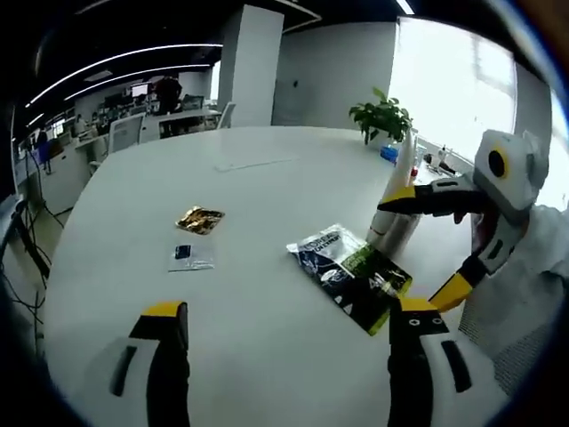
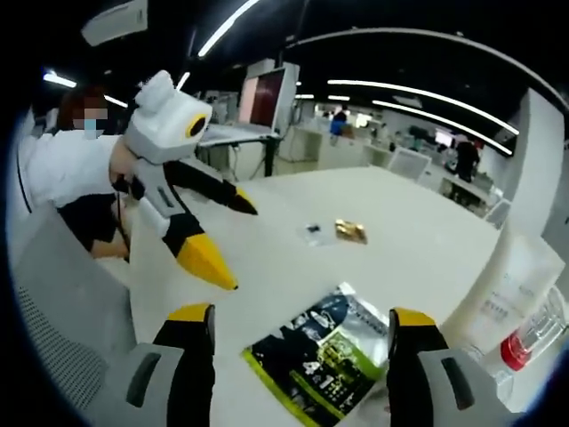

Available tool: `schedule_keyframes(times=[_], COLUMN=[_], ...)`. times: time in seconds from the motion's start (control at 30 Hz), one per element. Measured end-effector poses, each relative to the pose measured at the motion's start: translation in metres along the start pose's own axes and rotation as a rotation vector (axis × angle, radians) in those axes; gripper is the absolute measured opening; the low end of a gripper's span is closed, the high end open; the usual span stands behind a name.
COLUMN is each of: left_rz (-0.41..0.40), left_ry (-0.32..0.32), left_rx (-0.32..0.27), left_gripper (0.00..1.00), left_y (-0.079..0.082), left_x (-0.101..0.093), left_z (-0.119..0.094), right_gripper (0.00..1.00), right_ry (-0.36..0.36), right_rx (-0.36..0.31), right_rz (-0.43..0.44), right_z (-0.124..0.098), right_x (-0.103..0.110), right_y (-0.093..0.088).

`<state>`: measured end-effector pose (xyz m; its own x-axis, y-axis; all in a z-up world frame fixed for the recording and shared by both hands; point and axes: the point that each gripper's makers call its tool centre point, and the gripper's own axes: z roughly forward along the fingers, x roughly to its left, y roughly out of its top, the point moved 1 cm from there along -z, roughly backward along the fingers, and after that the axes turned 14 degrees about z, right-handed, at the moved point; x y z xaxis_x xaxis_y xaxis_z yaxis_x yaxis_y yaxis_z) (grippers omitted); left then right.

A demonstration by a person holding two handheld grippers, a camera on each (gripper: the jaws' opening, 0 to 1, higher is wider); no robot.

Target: Arrange the skincare products in the storage area until every visible bottle or jar stands upright without overlapping.

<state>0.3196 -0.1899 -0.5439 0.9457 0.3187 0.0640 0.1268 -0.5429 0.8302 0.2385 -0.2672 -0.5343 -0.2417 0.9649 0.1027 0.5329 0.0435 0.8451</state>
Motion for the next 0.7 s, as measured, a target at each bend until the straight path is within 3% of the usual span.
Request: schedule_keyframes(times=[0.17,0.33,0.53,0.7], left_rz=[0.001,-0.004,-0.020,0.017], left_ry=[0.005,0.045,0.087,0.089], left_rx=[0.010,0.037,0.043,0.070], left_gripper=[0.89,0.85,0.79,0.82], left_y=[0.001,-0.004,-0.001,-0.001], left_x=[0.006,0.031,0.051,0.065], left_z=[0.012,0.030,0.047,0.063], right_gripper=[0.83,0.82,0.82,0.82], right_ry=[0.002,0.000,0.011,0.006], right_rx=[0.014,0.004,0.038,0.043], right_rz=[0.037,0.027,-0.008,-0.007], right_z=[0.002,0.001,0.003,0.003], right_x=[-0.003,-0.003,-0.001,-0.003], right_y=[-0.008,-0.006,-0.013,-0.014])
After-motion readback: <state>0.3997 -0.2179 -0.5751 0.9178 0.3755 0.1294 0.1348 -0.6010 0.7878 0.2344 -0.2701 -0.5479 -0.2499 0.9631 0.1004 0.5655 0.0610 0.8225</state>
